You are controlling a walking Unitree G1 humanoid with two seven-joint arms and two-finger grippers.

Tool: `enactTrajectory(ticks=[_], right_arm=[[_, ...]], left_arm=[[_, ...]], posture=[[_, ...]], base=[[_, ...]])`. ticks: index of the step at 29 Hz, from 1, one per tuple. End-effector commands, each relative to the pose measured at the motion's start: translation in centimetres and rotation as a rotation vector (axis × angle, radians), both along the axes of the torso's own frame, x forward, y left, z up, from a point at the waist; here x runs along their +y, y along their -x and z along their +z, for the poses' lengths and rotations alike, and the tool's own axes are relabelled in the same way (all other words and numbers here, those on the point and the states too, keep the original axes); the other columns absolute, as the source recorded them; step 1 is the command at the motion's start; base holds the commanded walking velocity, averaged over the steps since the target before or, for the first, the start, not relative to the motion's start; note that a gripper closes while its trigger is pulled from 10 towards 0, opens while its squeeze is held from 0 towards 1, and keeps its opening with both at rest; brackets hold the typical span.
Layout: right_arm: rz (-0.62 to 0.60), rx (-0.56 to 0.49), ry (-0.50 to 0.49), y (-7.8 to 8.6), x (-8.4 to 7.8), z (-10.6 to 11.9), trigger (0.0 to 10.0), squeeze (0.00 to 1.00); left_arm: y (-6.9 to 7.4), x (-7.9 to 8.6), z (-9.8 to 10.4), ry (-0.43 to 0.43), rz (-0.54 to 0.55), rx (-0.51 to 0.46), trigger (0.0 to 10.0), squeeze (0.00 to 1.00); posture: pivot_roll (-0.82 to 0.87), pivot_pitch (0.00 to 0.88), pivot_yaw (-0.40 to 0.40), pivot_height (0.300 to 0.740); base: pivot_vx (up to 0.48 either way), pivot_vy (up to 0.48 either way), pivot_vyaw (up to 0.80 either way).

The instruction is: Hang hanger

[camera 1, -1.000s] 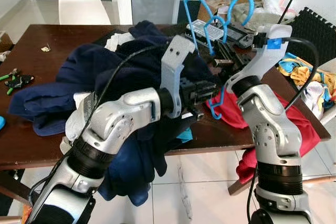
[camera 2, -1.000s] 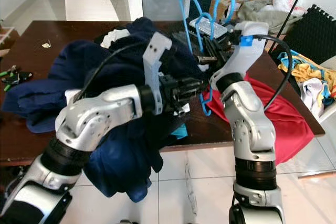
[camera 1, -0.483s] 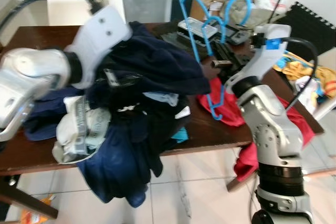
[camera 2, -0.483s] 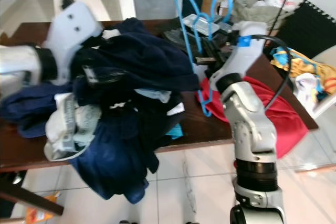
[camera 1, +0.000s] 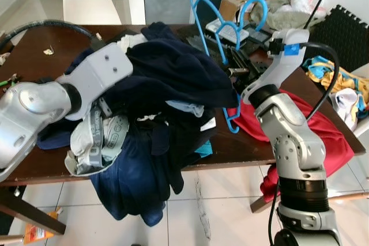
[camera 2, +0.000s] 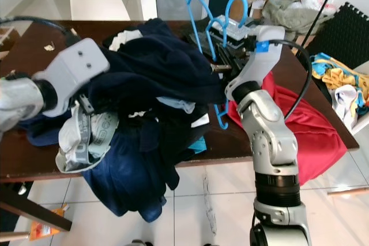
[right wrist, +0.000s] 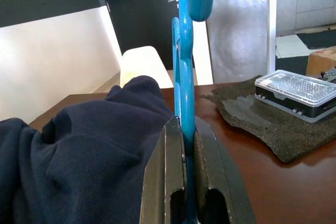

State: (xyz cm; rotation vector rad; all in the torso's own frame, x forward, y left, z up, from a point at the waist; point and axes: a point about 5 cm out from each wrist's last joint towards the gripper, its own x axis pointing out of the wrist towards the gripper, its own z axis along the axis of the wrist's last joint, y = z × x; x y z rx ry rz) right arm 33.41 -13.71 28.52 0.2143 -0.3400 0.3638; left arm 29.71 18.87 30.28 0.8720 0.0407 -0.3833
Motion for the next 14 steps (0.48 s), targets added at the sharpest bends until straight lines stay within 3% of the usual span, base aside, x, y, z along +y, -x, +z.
enactTrajectory(ticks=[1,5,9,10,11,14], right_arm=[[0.009,-0.017,-0.015,0.0,0.2,0.3,10.0,0.00],[-0.007,-0.019,-0.015,0.2,-0.3,0.2,10.0,0.00],[-0.011,-0.019,-0.014,0.2,-0.4,0.2,10.0,0.00],[-0.014,-0.019,-0.013,0.2,-0.4,0.2,10.0,0.00],[-0.015,-0.020,-0.013,0.2,-0.5,0.2,10.0,0.00],[-0.016,-0.021,-0.014,0.2,-0.4,0.2,10.0,0.00]], left_arm=[[-0.8,-1.1,-1.6,0.023,-0.033,0.008,10.0,0.00],[-1.6,-2.7,-2.0,0.031,-0.069,-0.032,10.0,0.00],[-1.7,-3.0,-1.6,0.042,-0.074,-0.060,10.0,0.00],[-1.7,-3.2,-1.4,0.053,-0.076,-0.077,7.3,0.00],[-1.7,-3.4,-1.1,0.065,-0.078,-0.094,0.0,0.00],[-1.8,-3.8,-1.2,0.061,-0.090,-0.097,0.0,0.00]], posture=[[0.16,0.181,-0.029,0.740],[0.15,0.180,-0.025,0.740],[0.15,0.179,-0.021,0.740],[0.15,0.179,-0.021,0.740],[0.15,0.178,-0.019,0.740],[0.14,0.176,-0.016,0.740]], base=[[0.000,0.000,0.00],[0.000,0.000,0.00],[0.000,0.000,0.00],[0.000,0.000,0.00],[0.000,0.000,0.00],[0.000,0.000,0.00]])
